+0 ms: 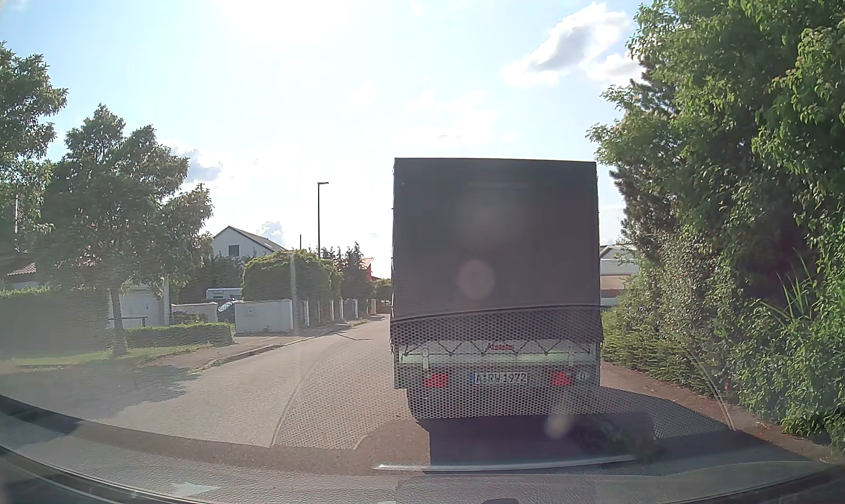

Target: Follow the waypoints while adhering to traffic rules and regulations

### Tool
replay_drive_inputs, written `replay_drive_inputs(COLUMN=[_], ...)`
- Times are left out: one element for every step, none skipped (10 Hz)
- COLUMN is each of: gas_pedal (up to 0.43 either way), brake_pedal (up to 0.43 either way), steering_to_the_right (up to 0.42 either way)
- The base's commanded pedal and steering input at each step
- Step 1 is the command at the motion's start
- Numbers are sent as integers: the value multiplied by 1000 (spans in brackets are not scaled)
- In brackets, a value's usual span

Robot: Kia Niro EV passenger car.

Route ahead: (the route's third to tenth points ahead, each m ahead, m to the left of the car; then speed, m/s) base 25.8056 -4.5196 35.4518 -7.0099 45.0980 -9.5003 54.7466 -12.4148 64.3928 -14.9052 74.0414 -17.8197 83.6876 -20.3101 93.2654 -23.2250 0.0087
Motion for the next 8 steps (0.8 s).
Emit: replay_drive_inputs(gas_pedal=[0, 0, 0, 0, 0, 0, 0, 0], brake_pedal=[61, 18, 18, 18, 12, 12, 18, 18], steering_to_the_right=[-21, -21, -19, -20, -36, -68, -139, -233])
